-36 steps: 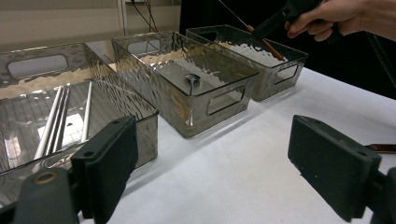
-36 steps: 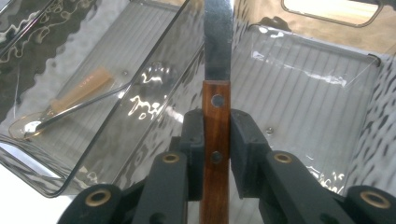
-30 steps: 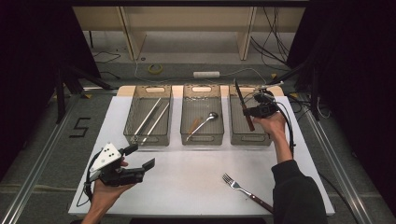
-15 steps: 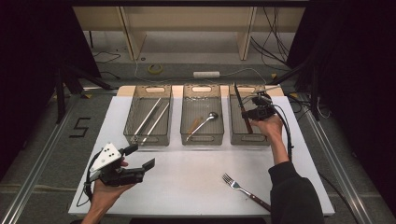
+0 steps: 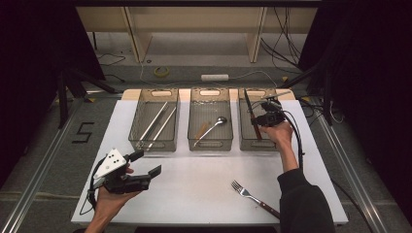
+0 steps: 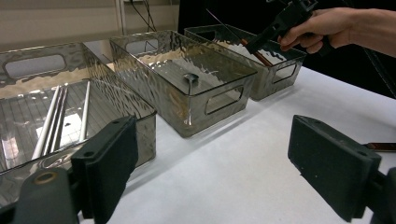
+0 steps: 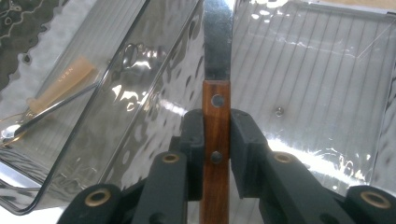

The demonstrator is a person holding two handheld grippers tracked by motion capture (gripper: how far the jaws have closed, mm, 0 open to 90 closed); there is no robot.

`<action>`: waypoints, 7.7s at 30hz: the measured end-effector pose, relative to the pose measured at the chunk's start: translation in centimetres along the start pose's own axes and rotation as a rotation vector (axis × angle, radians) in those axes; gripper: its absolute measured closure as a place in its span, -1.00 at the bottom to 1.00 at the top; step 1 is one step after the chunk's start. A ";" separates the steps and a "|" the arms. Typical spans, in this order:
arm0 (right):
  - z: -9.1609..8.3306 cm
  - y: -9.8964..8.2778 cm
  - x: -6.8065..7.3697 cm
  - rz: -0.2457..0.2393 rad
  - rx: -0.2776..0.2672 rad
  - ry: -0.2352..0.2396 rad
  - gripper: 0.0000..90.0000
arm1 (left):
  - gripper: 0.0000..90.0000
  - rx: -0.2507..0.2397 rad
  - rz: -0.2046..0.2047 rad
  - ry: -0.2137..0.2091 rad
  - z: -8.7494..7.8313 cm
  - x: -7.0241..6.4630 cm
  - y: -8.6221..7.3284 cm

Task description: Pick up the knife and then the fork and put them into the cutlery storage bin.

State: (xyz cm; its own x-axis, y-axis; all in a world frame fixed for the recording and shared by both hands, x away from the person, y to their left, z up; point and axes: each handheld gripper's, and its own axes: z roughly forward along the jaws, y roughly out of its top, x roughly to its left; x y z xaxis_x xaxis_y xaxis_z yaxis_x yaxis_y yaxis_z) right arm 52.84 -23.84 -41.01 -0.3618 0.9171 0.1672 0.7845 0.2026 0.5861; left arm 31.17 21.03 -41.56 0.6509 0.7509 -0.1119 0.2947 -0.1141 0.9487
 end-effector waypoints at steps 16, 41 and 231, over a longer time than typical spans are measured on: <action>-0.7 0.2 0.3 0.004 -0.014 0.049 0.39 | -0.65 0.001 -0.001 0.000 0.0 0.0 0.0; -8.7 -10.6 4.6 -0.319 0.026 0.225 -0.10 | -0.66 0.006 -0.007 0.001 0.1 0.0 0.0; -10.2 -5.5 3.0 -0.389 -0.023 0.213 0.72 | -0.65 0.005 -0.029 -0.020 0.3 0.0 -0.1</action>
State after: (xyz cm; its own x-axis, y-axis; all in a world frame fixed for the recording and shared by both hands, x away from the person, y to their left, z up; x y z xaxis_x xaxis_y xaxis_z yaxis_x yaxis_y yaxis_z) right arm 42.33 -25.74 -35.60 -0.7252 0.6827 0.0891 0.5593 0.5087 0.6545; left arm 31.32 20.84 -41.73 0.6562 0.7405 -0.1454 0.3169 -0.0955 0.9436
